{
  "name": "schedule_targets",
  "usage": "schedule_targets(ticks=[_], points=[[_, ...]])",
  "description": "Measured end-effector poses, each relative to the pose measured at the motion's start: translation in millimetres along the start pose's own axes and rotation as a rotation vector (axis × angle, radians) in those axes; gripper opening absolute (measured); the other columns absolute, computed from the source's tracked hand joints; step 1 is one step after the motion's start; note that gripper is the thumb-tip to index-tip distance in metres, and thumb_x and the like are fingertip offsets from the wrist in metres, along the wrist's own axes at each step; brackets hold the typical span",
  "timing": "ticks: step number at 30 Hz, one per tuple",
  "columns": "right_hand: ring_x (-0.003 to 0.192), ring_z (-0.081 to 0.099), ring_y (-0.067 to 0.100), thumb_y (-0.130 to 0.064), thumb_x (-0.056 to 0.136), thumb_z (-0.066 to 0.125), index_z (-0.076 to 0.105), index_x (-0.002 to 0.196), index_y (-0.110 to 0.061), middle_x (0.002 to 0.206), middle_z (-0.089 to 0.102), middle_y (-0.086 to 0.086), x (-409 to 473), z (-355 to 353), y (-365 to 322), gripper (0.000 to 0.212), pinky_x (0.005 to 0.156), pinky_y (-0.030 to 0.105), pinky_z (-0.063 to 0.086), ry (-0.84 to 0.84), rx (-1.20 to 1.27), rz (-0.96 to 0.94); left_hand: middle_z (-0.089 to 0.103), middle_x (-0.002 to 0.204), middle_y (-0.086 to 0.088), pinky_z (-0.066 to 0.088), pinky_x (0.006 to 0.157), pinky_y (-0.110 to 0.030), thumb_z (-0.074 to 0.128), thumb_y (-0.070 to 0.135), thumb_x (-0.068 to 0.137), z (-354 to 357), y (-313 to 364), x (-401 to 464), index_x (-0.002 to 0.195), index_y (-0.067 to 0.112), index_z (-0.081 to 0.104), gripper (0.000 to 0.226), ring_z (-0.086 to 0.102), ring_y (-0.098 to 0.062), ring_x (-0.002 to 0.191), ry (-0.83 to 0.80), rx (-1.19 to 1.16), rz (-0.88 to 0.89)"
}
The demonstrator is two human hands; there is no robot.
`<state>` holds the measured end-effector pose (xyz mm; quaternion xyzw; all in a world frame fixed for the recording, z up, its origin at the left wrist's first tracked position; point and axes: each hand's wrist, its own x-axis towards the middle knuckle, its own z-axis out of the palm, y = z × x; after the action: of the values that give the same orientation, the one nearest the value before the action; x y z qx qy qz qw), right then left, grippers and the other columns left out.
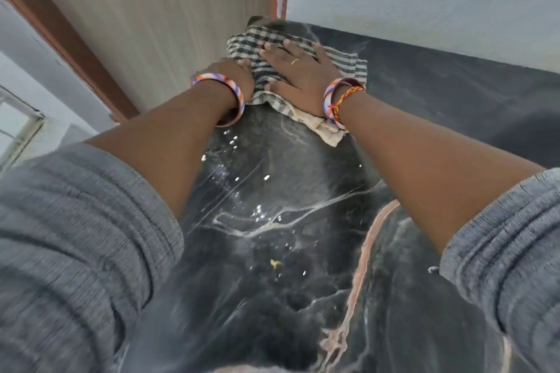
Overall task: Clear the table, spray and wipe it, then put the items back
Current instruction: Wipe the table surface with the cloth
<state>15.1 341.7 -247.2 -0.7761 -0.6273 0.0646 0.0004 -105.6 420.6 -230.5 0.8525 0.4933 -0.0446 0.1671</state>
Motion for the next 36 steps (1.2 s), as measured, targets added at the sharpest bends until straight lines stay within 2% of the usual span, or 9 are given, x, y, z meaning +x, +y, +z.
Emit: schedule_targets(ticks=[3, 7, 16, 23, 33, 36], points=[[0.147, -0.006, 0.016, -0.061, 0.092, 0.022, 0.003, 0.147, -0.041, 0.158, 0.001, -0.015, -28.8, 2.6, -17.9, 0.061, 0.104, 0.074, -0.006, -0.028, -0.035, 0.058, 0.049, 0.133, -0.027, 0.038, 0.106, -0.049, 0.02, 0.026, 0.102, 5.1, -15.8, -24.9, 0.131, -0.005, 0.042, 0.048, 0.048, -0.042, 0.122, -0.017, 0.014, 0.009], [0.147, -0.011, 0.02, -0.069, 0.087, 0.021, 0.001, 0.143, -0.051, 0.158, -0.003, -0.017, -66.9, 7.8, -44.6, 0.062, 0.099, 0.079, -0.006, -0.049, -0.035, 0.12, 0.05, 0.135, -0.023, 0.032, 0.108, -0.046, 0.02, 0.039, 0.099, 12.7, -32.6, -55.7, 0.13, -0.005, 0.041, 0.058, 0.048, -0.038, 0.125, -0.024, -0.02, -0.033], [0.147, -0.008, 0.019, -0.069, 0.087, 0.023, 0.005, 0.144, -0.048, 0.158, -0.002, -0.016, -125.5, 19.6, -95.6, 0.064, 0.103, 0.076, -0.004, -0.047, -0.028, 0.112, 0.052, 0.134, -0.021, 0.033, 0.11, -0.047, 0.02, 0.041, 0.098, 25.5, -68.6, -123.0, 0.13, -0.004, 0.041, 0.059, 0.048, -0.038, 0.125, -0.042, -0.025, -0.009], [0.147, -0.007, 0.019, -0.068, 0.087, 0.023, 0.005, 0.145, -0.046, 0.158, -0.002, -0.016, -166.0, 28.7, -129.4, 0.064, 0.104, 0.075, -0.003, -0.042, -0.033, 0.104, 0.059, 0.125, -0.021, 0.035, 0.107, -0.047, 0.018, 0.04, 0.099, 33.5, -90.4, -168.6, 0.125, -0.004, 0.046, 0.058, 0.055, -0.036, 0.116, -0.051, -0.003, 0.021], [0.147, -0.006, 0.021, -0.064, 0.09, 0.025, 0.007, 0.146, -0.043, 0.159, -0.001, -0.013, -211.2, 36.6, -165.4, 0.062, 0.107, 0.069, -0.006, -0.024, -0.009, 0.069, 0.058, 0.126, -0.023, 0.039, 0.101, -0.045, 0.019, 0.042, 0.099, 39.2, -111.2, -226.0, 0.125, -0.003, 0.047, 0.059, 0.054, -0.038, 0.117, -0.033, 0.005, -0.03], [0.147, -0.006, 0.021, -0.064, 0.09, 0.024, 0.007, 0.146, -0.043, 0.159, -0.001, -0.013, -227.2, 39.7, -179.2, 0.062, 0.107, 0.069, -0.006, -0.025, -0.005, 0.052, 0.056, 0.129, -0.023, 0.036, 0.107, -0.047, 0.018, 0.042, 0.098, 43.7, -120.8, -246.9, 0.128, -0.003, 0.044, 0.059, 0.053, -0.038, 0.119, -0.039, -0.006, -0.046]])
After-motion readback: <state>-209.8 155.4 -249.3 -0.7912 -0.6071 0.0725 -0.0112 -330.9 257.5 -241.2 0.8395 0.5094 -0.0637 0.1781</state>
